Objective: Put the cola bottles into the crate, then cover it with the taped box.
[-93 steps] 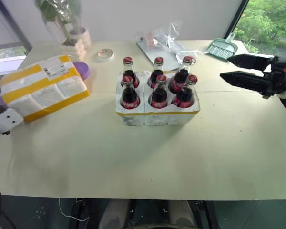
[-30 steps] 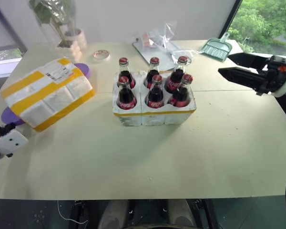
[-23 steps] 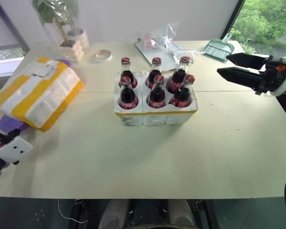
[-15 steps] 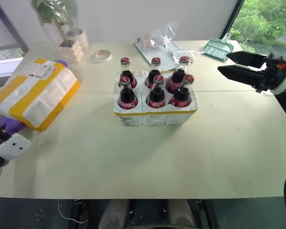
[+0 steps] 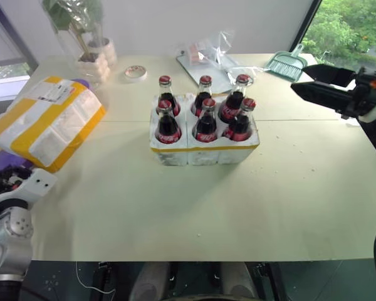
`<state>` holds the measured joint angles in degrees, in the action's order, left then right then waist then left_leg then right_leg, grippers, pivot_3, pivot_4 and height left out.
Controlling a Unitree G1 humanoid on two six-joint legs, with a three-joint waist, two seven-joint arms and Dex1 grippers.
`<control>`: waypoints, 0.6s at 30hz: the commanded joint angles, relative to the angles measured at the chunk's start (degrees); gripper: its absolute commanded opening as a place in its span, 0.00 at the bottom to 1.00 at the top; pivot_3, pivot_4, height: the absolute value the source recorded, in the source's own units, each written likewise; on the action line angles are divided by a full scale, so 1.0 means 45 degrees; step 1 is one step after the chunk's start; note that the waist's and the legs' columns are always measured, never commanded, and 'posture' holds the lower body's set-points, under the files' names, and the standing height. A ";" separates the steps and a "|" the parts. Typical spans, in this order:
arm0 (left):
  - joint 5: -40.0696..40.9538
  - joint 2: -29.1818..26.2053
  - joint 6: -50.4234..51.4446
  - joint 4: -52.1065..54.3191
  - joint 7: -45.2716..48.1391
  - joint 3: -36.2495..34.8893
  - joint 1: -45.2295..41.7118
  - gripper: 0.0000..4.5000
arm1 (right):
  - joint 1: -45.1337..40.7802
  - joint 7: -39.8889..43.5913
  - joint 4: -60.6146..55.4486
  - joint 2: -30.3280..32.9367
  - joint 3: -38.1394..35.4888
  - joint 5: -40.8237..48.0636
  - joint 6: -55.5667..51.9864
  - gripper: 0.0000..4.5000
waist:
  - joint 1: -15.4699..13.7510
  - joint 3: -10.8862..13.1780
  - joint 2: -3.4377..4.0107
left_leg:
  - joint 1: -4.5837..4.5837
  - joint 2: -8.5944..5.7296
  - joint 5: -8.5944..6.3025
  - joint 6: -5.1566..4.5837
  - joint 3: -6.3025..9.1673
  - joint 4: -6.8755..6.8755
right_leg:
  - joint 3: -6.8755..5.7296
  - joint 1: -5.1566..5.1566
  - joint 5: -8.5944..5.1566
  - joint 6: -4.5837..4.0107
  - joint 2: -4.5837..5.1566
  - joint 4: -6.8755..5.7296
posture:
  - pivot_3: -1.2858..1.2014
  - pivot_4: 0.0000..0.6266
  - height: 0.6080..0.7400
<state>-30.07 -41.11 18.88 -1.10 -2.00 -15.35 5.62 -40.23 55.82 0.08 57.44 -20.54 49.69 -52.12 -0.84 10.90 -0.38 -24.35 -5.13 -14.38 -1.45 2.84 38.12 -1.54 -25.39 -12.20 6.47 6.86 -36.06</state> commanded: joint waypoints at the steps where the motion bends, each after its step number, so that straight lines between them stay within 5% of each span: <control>1: -0.0575 0.0164 0.0843 0.0018 -0.0501 0.0053 -0.0479 0.53 | 0.0049 -0.0046 -0.0457 0.0304 -0.0613 0.0173 0.0019 1.00 | 0.0007 -0.0001 -0.0002 | 0.0000 0.0000 0.0000 0.0000 0.0000 0.0001 | 0.0000 0.0000 0.0000 0.0000 0.0000 -0.0001 | 0.52 0.24 0.99; 18: -0.0802 0.1103 0.2603 -0.2352 -0.1130 0.1709 -0.3488 0.53 | 0.1064 0.0589 -0.1466 0.0776 -0.1179 0.0911 -0.0451 1.00 | -0.0060 -0.0012 -0.0002 | 0.0003 -0.0003 0.0003 0.0005 0.0010 0.0013 | -0.0001 0.0007 0.0000 0.0001 0.0003 -0.0009 | 0.52 0.24 0.99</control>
<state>-33.21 -35.99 30.63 -11.13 -6.85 -8.57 -9.11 -35.01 58.65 -4.58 59.74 -23.46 52.60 -54.29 -1.11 10.84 -0.39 -24.33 -5.14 -14.36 -1.42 2.90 38.18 -1.54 -25.34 -12.20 6.47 6.87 -36.10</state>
